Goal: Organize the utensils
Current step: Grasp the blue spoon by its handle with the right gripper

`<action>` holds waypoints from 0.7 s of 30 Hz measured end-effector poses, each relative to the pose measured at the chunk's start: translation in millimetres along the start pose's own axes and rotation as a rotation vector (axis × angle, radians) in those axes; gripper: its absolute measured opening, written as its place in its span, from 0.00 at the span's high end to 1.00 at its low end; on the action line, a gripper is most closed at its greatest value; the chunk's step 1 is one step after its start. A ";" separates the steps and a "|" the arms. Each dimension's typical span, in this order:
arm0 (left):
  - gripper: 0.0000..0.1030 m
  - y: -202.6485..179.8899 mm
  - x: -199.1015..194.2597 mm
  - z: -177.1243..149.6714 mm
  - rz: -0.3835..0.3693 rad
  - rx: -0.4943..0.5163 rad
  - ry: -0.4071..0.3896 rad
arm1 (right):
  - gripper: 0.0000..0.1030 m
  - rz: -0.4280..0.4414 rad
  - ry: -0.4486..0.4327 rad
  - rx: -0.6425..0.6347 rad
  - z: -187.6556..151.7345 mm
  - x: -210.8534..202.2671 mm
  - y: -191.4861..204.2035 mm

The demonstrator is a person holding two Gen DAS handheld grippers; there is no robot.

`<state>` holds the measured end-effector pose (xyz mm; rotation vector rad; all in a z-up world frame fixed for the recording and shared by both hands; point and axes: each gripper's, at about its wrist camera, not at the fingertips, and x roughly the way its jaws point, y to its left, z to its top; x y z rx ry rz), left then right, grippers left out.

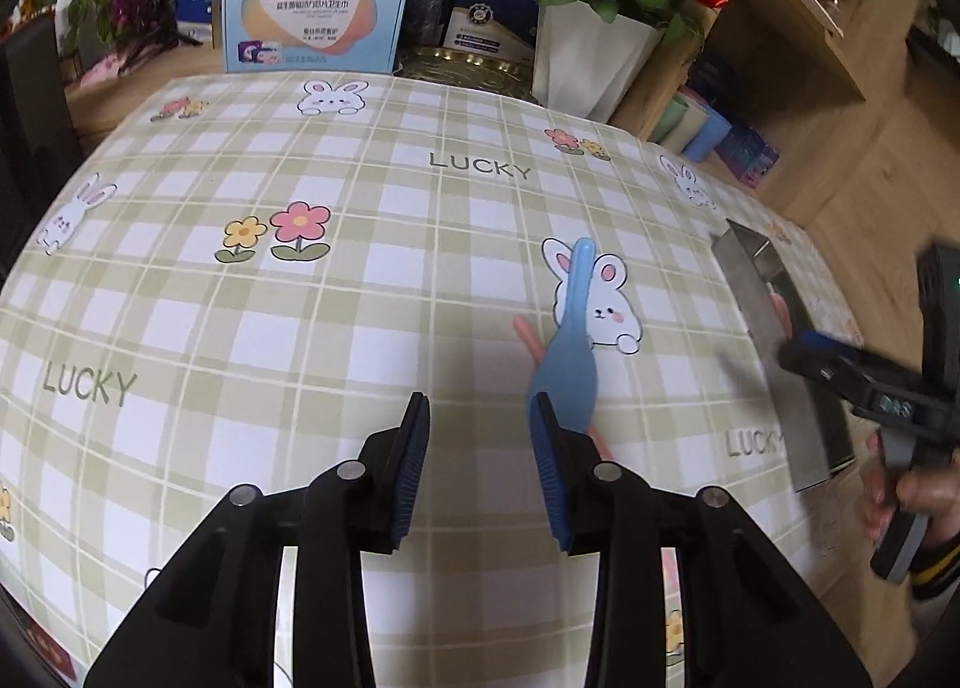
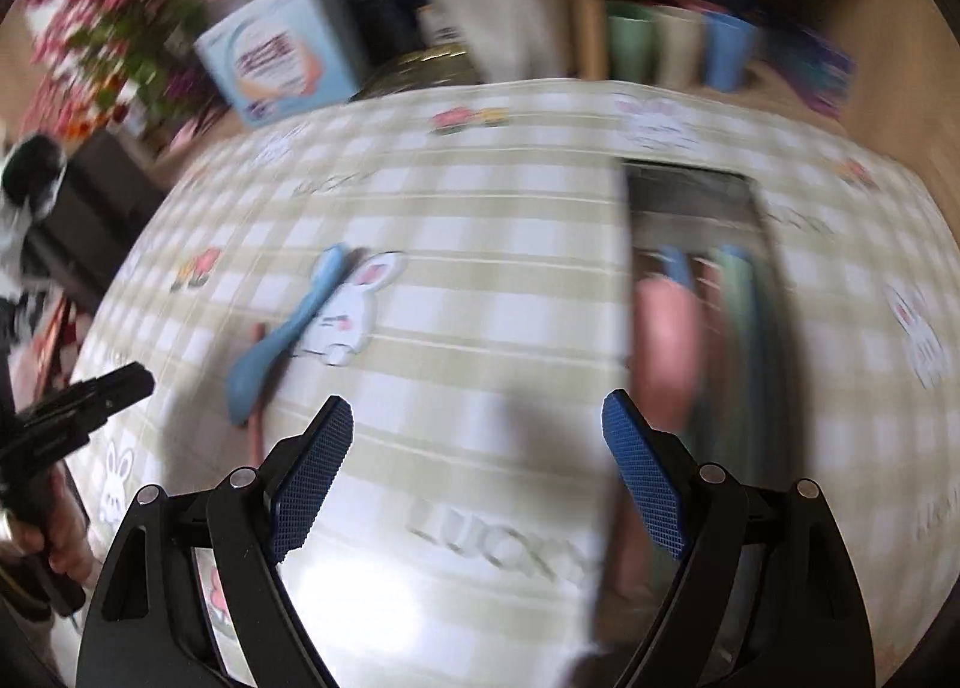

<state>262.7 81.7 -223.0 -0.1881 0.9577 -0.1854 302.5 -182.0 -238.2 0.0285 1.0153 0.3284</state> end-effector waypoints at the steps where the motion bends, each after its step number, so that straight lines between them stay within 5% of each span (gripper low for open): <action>1: 0.67 1.9 0.4 -1.1 0.001 -0.004 -0.002 | 0.20 -0.007 0.008 -0.047 5.7 7.9 10.0; 6: 0.67 14.1 -3.5 -3.8 -0.022 -0.079 -0.039 | 0.24 -0.105 0.068 -0.247 45.6 54.8 50.3; 13: 0.67 29.0 -2.0 -8.3 -0.025 -0.137 -0.046 | 0.24 -0.118 0.084 -0.180 91.2 91.7 71.6; 21: 0.67 38.6 -5.4 -9.4 -0.023 -0.156 -0.050 | 0.24 -0.196 0.142 -0.229 80.1 108.3 77.9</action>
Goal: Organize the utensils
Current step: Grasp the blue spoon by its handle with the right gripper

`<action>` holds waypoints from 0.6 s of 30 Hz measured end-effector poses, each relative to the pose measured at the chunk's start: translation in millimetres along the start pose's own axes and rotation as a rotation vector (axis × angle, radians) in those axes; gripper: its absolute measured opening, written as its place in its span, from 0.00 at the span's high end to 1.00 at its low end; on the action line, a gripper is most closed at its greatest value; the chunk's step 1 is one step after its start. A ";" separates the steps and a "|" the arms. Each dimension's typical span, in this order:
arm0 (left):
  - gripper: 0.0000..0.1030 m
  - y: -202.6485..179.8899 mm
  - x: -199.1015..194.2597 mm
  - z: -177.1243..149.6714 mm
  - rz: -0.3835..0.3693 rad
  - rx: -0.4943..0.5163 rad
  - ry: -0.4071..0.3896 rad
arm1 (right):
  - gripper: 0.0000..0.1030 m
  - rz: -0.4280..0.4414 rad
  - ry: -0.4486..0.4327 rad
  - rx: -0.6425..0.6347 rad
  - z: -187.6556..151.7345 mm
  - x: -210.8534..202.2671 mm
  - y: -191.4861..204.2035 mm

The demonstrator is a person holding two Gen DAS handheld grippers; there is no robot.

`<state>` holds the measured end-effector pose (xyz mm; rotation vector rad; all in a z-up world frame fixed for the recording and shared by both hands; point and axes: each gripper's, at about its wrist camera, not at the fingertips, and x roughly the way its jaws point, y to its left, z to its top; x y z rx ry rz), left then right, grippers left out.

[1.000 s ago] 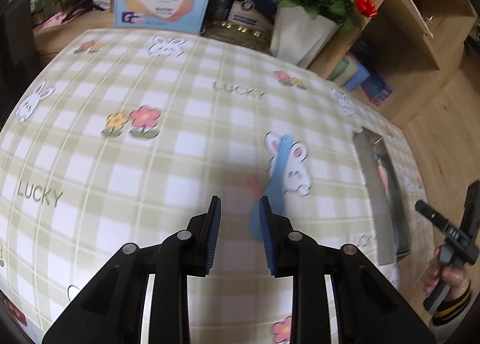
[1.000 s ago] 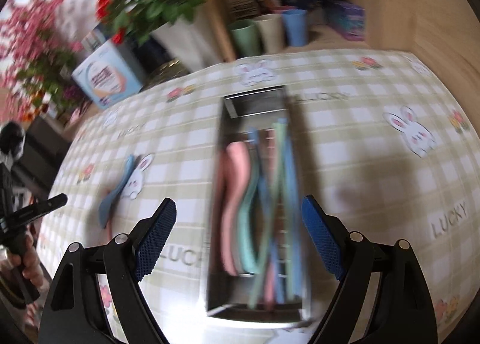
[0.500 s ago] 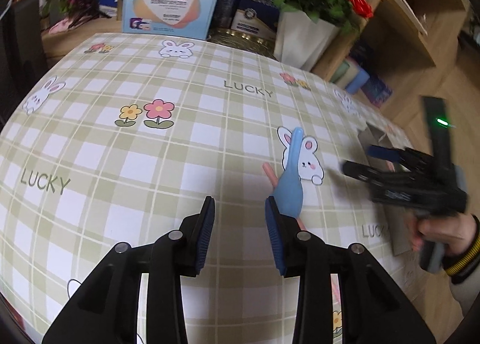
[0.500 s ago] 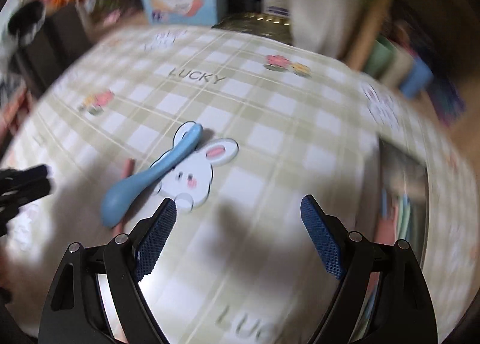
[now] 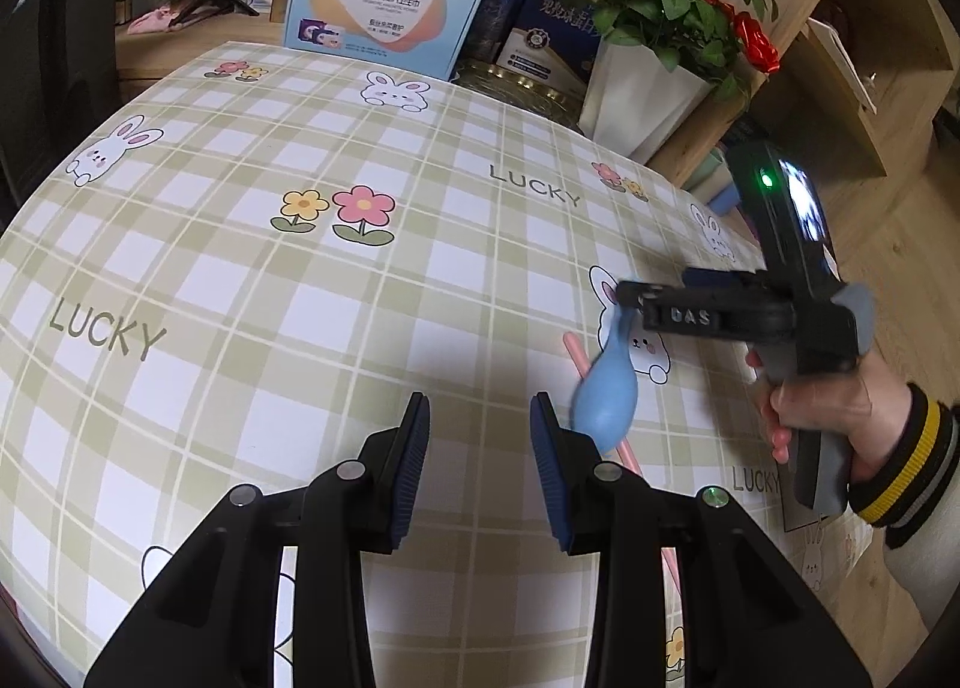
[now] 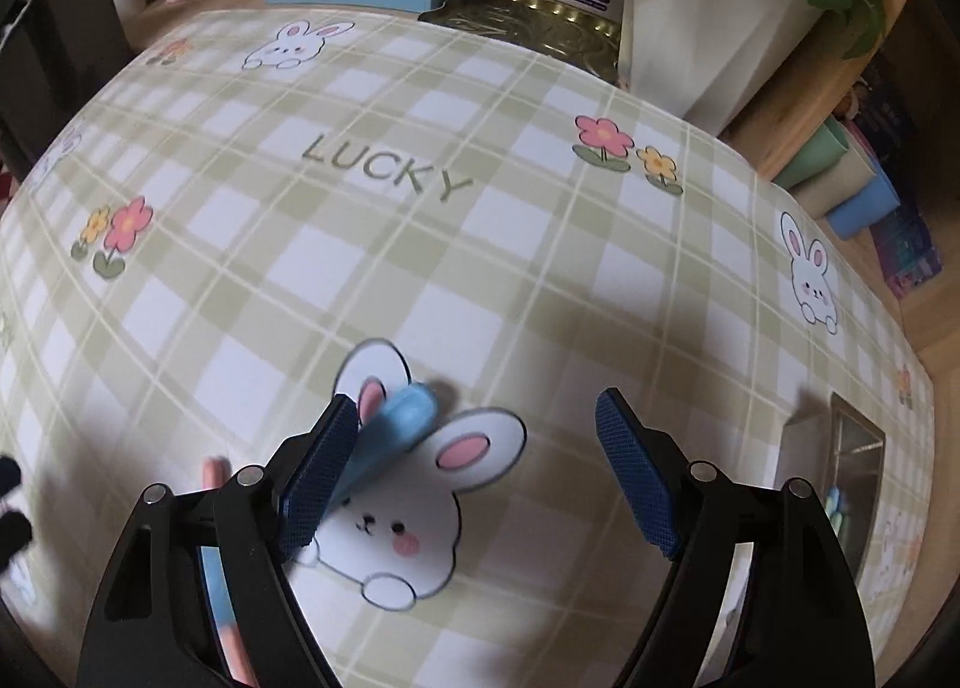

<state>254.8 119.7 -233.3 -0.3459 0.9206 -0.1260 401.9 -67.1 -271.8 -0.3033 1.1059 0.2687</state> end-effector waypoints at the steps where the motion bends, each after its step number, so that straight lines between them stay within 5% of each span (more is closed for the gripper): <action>1: 0.67 -0.1 0.6 0.1 0.002 0.000 0.001 | 0.24 -0.012 0.007 0.004 -1.6 -0.7 -2.9; 11: 0.67 -16.8 3.5 -5.5 -0.009 0.023 0.019 | 0.24 -0.047 0.036 0.000 -35.9 -12.2 -29.1; 18: 0.67 -22.1 3.8 -6.7 -0.010 0.028 0.020 | 0.69 0.107 -0.070 -0.075 -34.2 -33.6 -5.8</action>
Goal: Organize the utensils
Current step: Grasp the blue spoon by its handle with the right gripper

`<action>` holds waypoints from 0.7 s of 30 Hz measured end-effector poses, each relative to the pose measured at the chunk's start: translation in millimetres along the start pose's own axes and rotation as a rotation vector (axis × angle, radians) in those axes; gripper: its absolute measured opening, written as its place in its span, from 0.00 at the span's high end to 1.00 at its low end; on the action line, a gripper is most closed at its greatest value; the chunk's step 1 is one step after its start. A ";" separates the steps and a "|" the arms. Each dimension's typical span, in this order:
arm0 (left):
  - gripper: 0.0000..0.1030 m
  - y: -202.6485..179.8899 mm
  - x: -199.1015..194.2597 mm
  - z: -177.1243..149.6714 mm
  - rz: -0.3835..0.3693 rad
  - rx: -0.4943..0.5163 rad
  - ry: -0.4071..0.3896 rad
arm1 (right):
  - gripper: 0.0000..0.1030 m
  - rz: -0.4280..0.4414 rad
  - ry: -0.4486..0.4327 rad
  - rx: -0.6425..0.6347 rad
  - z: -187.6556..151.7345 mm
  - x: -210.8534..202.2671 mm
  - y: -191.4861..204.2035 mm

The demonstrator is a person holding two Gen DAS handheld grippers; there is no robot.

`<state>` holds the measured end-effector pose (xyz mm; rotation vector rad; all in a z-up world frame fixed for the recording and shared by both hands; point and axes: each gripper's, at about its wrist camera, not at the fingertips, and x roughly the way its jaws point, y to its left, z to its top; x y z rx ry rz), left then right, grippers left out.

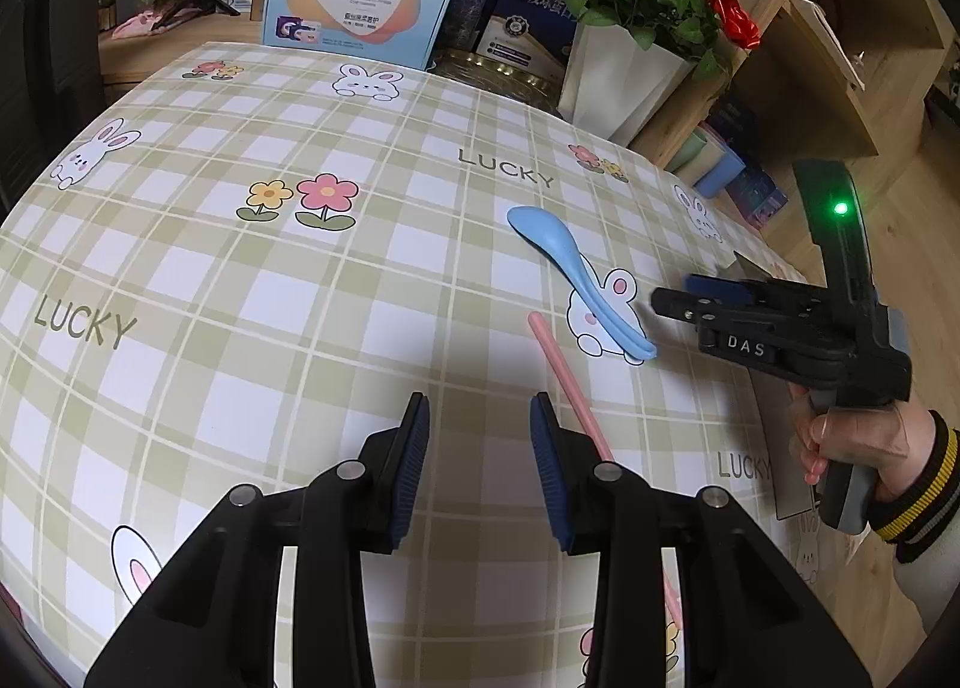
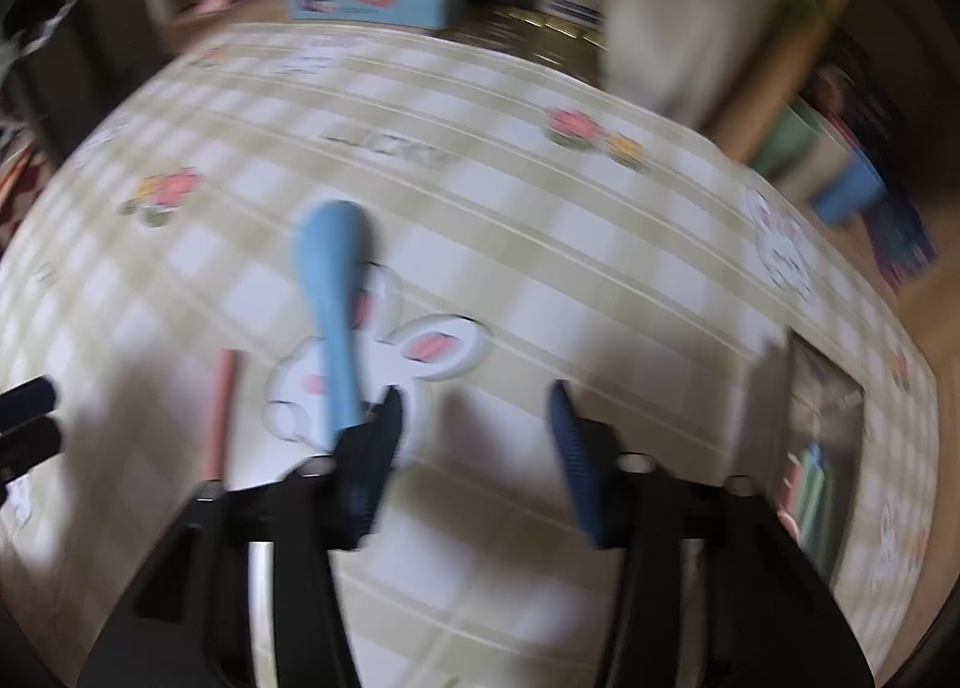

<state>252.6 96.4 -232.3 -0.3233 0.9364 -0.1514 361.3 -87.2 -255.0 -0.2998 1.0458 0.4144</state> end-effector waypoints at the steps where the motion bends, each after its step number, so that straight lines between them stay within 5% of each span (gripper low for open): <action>1: 0.67 0.5 0.2 0.4 0.000 -0.003 -0.001 | 0.71 0.020 -0.004 -0.024 1.9 1.4 8.0; 12: 0.67 22.0 -1.0 2.3 0.026 -0.054 -0.009 | 0.72 0.085 0.001 -0.019 22.3 32.2 30.9; 17: 0.67 24.3 1.2 3.6 0.033 -0.063 -0.008 | 0.85 0.113 -0.001 0.023 18.0 37.3 27.4; 21: 0.67 20.6 1.8 3.2 0.038 -0.056 -0.003 | 0.86 0.112 0.003 0.062 9.8 33.0 22.8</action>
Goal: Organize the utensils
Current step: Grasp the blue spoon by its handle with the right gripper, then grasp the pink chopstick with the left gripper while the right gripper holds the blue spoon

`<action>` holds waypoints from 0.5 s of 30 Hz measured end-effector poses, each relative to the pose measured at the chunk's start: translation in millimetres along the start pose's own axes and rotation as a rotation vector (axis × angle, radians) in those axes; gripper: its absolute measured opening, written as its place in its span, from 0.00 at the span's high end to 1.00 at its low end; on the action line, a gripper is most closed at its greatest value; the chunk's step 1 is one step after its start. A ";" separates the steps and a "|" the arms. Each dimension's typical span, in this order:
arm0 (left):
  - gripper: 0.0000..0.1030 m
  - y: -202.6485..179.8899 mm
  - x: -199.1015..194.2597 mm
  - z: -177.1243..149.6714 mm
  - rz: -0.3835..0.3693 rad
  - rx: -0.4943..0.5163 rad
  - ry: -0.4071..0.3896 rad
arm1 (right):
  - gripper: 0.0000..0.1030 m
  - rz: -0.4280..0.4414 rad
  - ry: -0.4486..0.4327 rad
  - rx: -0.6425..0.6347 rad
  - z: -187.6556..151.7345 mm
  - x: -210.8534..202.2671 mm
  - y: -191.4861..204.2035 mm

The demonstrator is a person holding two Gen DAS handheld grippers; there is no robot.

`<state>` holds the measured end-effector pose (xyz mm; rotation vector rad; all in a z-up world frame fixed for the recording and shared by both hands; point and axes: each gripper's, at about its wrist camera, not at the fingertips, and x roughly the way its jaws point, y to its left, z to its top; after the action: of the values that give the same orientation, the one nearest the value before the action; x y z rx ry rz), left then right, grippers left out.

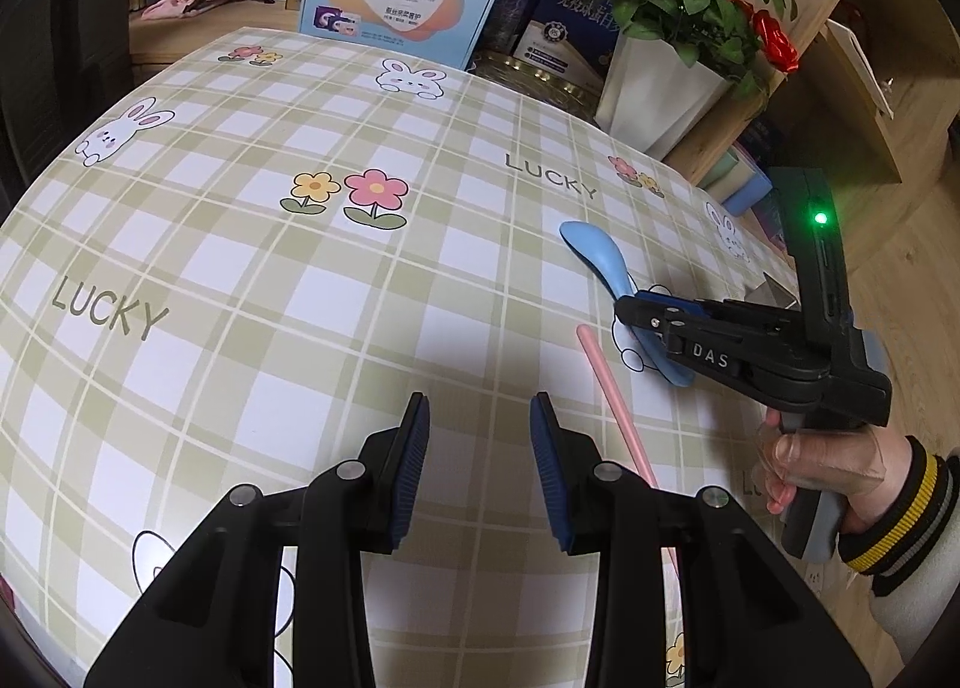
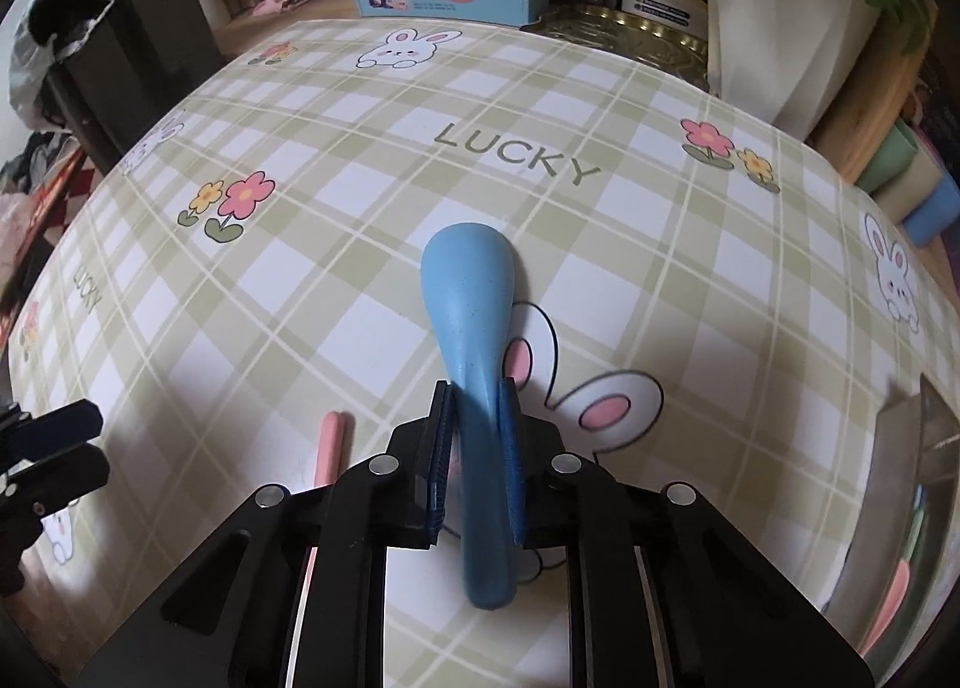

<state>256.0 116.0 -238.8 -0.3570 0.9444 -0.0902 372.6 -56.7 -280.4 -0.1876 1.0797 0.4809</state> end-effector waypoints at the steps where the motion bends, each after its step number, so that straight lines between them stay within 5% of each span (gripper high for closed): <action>1: 0.67 -1.3 0.2 -0.4 0.001 0.003 0.002 | 0.86 -0.008 -0.002 0.016 -3.3 -1.7 -2.3; 15: 0.68 -65.5 20.0 -23.1 -0.056 0.122 0.093 | 0.86 0.024 -0.149 0.242 -89.6 -63.6 -34.7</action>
<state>254.3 43.9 -244.4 -0.2680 1.0156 -0.2168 292.8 -139.0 -269.3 0.0731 0.9849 0.3756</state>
